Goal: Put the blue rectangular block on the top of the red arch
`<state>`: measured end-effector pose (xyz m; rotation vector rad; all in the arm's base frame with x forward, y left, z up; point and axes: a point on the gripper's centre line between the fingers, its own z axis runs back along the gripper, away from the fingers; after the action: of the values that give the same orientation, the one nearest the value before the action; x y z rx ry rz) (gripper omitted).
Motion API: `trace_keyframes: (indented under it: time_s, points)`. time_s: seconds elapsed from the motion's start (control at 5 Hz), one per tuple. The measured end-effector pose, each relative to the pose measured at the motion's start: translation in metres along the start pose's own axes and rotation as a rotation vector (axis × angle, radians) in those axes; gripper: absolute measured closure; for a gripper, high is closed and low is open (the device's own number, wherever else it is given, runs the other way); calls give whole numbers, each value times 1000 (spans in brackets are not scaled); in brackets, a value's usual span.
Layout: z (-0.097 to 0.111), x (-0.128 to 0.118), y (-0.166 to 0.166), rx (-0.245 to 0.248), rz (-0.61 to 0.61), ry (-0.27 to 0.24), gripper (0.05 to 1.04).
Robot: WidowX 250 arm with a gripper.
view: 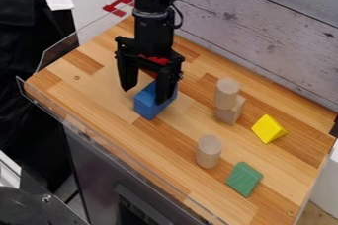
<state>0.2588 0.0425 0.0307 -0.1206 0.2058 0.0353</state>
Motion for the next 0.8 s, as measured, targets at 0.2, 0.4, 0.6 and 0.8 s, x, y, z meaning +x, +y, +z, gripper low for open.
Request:
trace_keyframes:
  time_s: [0.2,0.4,0.6,0.8]
  points:
    - [-3,-3,-2,-3,0,9,83]
    - [-8,-2,-2,-4,0,13,84]
    - [-16,0,-1,-9,14,23,120]
    - [-17,1,-1,-7,56,14,426]
